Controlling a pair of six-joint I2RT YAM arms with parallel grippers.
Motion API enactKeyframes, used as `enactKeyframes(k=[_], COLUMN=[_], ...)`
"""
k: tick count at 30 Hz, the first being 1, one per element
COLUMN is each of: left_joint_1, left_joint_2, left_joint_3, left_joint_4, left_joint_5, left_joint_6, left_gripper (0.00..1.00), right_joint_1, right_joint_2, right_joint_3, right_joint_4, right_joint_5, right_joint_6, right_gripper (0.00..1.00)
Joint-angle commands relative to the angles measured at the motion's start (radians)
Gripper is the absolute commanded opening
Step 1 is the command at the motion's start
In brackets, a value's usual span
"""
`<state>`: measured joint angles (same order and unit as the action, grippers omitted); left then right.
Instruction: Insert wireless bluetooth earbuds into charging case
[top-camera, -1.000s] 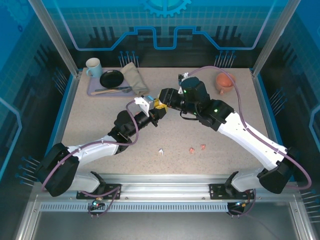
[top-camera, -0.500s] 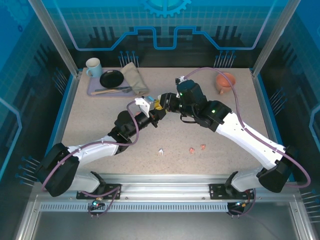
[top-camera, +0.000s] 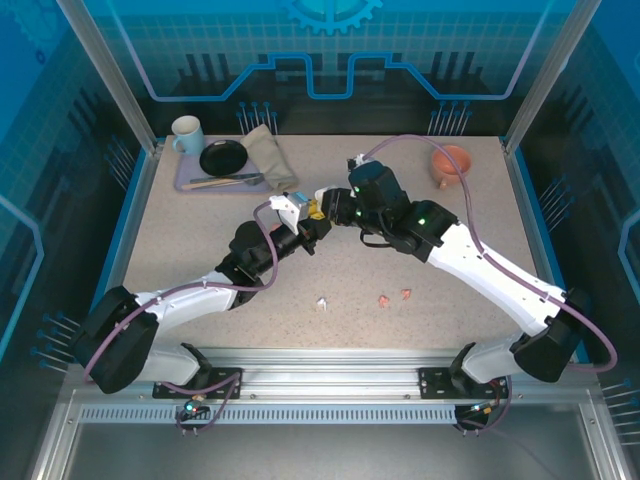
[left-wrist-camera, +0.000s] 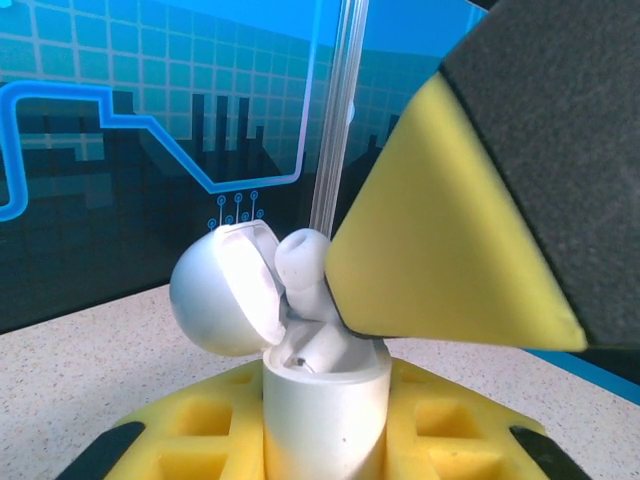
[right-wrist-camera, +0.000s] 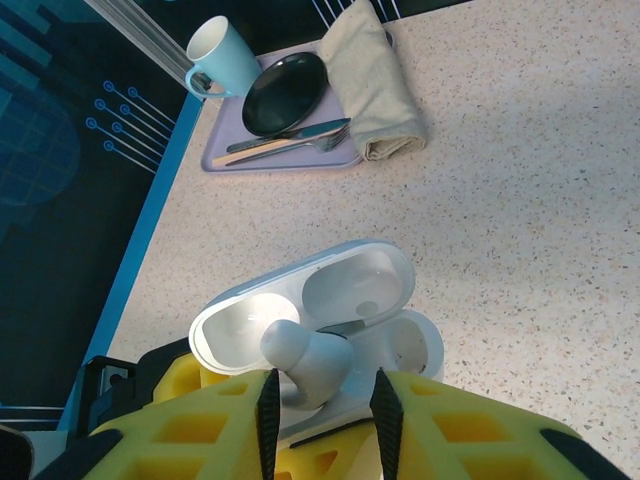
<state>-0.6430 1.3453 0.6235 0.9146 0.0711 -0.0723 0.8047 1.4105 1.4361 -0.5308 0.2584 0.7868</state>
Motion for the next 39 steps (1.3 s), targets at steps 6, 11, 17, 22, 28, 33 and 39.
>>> enactKeyframes(k=[6, 11, 17, 22, 28, 33, 39], left_joint_1=[-0.006, -0.007, -0.006, -0.007, -0.006, -0.006, -0.007], left_joint_2=[-0.032, -0.027, -0.025, -0.032, -0.035, -0.044, -0.054], left_joint_3=[-0.011, -0.01, -0.007, -0.011, -0.016, -0.02, -0.025], left_joint_4=[0.052, 0.053, 0.047, 0.038, 0.036, 0.035, 0.03], left_joint_5=[0.045, 0.046, 0.053, 0.049, 0.042, 0.039, 0.035], left_joint_6=[0.012, 0.009, 0.006, 0.009, 0.008, 0.012, 0.016], left_gripper=[0.0, 0.0, 0.0, 0.0, 0.0, 0.0, 0.0], right_joint_1=[0.01, 0.009, 0.009, 0.01, 0.004, 0.004, 0.004], right_joint_2=[0.023, 0.007, 0.015, 0.006, -0.002, -0.005, -0.019], right_joint_3=[0.023, 0.016, 0.014, -0.009, -0.035, -0.057, -0.09], right_joint_4=[0.07, 0.094, 0.107, 0.171, 0.186, 0.171, 0.16], right_joint_5=[-0.013, -0.026, -0.035, -0.079, -0.091, -0.078, -0.059], right_joint_6=[-0.045, -0.055, -0.057, -0.08, -0.08, -0.072, -0.068], right_gripper=[0.33, 0.34, 0.34, 0.34, 0.34, 0.33, 0.32])
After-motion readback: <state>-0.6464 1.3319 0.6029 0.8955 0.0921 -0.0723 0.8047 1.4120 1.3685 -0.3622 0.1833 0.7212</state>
